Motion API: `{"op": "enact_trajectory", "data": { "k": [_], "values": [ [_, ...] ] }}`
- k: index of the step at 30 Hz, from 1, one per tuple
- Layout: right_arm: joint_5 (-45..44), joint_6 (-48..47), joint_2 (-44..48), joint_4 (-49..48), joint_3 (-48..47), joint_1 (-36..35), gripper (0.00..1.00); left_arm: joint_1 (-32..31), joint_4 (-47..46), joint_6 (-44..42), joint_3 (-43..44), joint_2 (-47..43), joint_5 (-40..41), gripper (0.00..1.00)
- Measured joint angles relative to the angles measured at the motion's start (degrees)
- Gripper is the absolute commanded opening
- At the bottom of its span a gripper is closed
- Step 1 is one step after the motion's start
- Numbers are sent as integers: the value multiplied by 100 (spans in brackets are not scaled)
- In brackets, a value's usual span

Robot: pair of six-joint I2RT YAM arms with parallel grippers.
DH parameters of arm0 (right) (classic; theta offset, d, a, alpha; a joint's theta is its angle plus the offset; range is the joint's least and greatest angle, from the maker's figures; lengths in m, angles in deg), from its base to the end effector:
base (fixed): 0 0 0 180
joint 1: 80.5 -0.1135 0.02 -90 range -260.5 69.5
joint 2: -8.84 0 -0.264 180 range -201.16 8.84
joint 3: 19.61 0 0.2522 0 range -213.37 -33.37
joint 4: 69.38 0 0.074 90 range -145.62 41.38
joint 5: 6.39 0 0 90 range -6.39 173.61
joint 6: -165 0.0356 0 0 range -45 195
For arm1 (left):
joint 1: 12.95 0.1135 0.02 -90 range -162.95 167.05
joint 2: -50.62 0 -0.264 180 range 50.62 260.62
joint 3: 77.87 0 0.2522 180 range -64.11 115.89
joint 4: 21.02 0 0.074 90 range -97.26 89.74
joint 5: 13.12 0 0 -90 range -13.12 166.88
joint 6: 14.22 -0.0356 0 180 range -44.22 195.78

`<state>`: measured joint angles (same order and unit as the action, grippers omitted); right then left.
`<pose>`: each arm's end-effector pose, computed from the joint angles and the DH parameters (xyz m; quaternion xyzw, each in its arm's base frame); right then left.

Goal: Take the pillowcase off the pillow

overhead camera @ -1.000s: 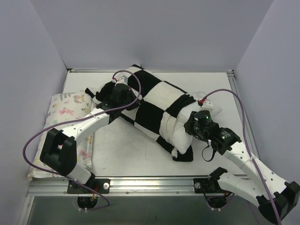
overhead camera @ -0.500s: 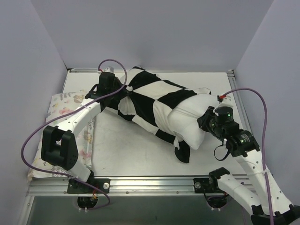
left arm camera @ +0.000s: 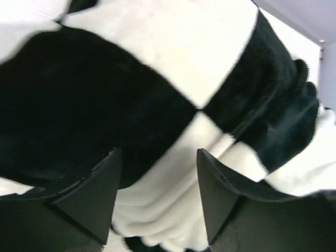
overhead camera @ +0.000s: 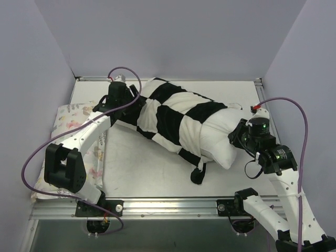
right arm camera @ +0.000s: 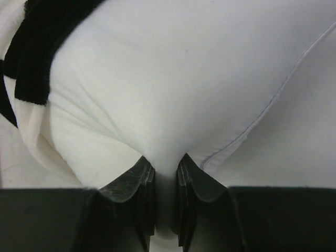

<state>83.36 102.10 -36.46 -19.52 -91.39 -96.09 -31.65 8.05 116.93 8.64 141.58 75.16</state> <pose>0.1548 0.0430 0.3701 0.0850 0.8314 0.1982 0.5122 0.3475 -0.1187 0.2974 -0.1645 0.8654 -0.2475 0.4034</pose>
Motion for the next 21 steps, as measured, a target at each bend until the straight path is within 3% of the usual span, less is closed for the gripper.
{"op": "enact_trajectory", "data": {
  "k": [7, 17, 21],
  "values": [
    [-190, -28, -44, 151, 138, 61, 0, -678, -175, -66, -1064, -1075, 664, 83],
    [-192, -61, -87, 146, 140, 63, 0, -1305, -1506, 299, -3654, -2133, 289, 89],
    [-192, -61, -85, 146, 146, 63, 0, -1467, -2516, 533, -4297, -2175, 37, 90]
  ]
}}
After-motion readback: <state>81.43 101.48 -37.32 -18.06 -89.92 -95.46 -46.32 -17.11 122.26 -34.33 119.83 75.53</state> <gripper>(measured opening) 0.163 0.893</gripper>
